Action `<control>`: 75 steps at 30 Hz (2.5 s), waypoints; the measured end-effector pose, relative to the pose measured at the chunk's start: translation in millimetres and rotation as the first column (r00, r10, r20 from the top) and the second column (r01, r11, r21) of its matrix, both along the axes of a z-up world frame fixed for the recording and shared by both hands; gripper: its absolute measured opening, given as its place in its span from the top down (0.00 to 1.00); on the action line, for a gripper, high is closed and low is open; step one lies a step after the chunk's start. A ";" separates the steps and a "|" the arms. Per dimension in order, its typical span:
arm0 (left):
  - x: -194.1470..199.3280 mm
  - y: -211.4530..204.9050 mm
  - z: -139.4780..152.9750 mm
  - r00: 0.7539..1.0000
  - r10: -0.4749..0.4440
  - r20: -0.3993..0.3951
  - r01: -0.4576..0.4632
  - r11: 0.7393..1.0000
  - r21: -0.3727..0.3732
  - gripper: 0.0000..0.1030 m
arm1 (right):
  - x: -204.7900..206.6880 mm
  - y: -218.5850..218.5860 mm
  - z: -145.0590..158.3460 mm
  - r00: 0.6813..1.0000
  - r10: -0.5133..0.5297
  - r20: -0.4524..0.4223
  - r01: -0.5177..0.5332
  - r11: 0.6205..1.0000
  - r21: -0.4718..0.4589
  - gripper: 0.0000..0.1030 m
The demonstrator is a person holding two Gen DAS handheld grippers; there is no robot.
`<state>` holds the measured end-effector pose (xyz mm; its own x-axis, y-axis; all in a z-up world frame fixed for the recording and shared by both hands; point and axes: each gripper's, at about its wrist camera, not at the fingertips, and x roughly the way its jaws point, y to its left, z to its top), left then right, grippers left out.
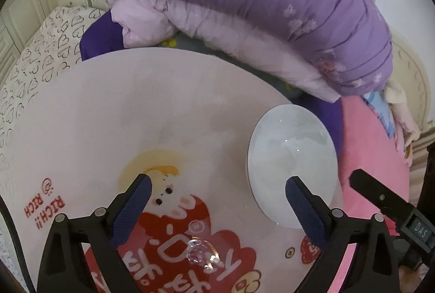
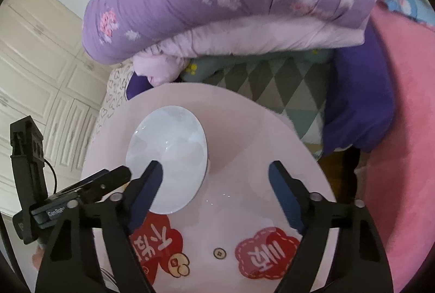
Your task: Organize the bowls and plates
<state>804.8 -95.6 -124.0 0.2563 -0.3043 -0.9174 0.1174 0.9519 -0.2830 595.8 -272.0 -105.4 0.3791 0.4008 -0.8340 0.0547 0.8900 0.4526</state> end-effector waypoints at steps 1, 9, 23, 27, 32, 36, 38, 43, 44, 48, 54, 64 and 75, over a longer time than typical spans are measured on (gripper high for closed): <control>4.7 -3.4 -4.2 1.000 -0.001 -0.005 0.001 1.000 -0.001 0.11 | 1.7 1.4 -2.7 1.000 0.003 -0.008 -0.003 1.000 0.005 0.26; 16.1 -16.0 -24.0 0.999 -0.006 -0.043 0.005 0.999 -0.043 0.30 | 11.4 11.9 -12.9 0.999 0.027 -0.033 -0.026 0.999 0.029 0.52; 25.3 -21.2 -49.2 0.994 0.004 -0.112 -0.021 0.988 -0.154 0.93 | 3.4 21.0 -16.2 0.998 0.016 -0.055 -0.016 1.000 0.007 0.93; 15.0 -18.4 -45.2 0.994 0.003 -0.108 -0.019 0.989 -0.148 0.93 | -3.2 24.9 -12.0 0.999 0.018 -0.049 -0.018 1.000 -0.003 0.93; -3.2 -12.1 -34.3 0.996 -0.011 -0.094 -0.003 0.990 -0.143 0.93 | -17.1 30.7 -2.9 0.999 0.027 -0.033 -0.027 0.999 -0.025 0.93; -23.9 -5.7 -18.9 0.998 -0.027 -0.063 0.018 0.990 -0.140 0.93 | -31.6 32.0 6.9 0.999 0.030 -0.017 -0.031 0.999 -0.030 0.93; -35.4 -2.0 -10.5 0.998 -0.036 -0.050 0.029 0.989 -0.144 0.93 | -41.3 33.2 15.2 1.000 0.031 -0.002 -0.031 0.999 -0.037 0.93; -66.3 7.1 15.5 0.998 -0.065 -0.010 0.063 0.986 -0.157 0.92 | -68.7 35.6 39.1 0.999 0.030 0.043 -0.028 0.999 -0.042 0.93; -73.8 8.7 21.4 0.997 -0.071 0.001 0.071 0.985 -0.158 0.92 | -73.4 36.6 43.5 0.998 0.030 0.051 -0.027 0.999 -0.044 0.93; -101.9 14.5 42.1 0.995 -0.097 0.039 0.102 0.983 -0.155 0.92 | -99.7 38.5 63.8 0.996 0.025 0.088 -0.020 0.998 -0.057 0.93; -149.5 25.9 63.4 0.989 -0.145 0.039 0.150 0.976 -0.156 0.90 | -133.4 37.6 79.7 0.994 0.012 0.111 -0.006 0.998 -0.059 0.93; -199.8 24.4 99.6 0.975 -0.219 0.033 0.222 0.965 -0.140 0.91 | -193.2 36.3 98.3 0.991 0.017 0.133 -0.005 0.995 -0.095 0.92; -251.1 22.8 113.4 0.954 -0.299 0.020 0.300 0.950 -0.088 0.88 | -233.6 34.2 92.5 0.993 0.041 0.114 -0.031 0.996 -0.089 0.92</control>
<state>553.8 -72.7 -10.5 0.1464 -0.4481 -0.8819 0.3955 0.8437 -0.3630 362.3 -237.8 -12.9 0.4613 0.3440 -0.8178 -0.0257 0.9266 0.3753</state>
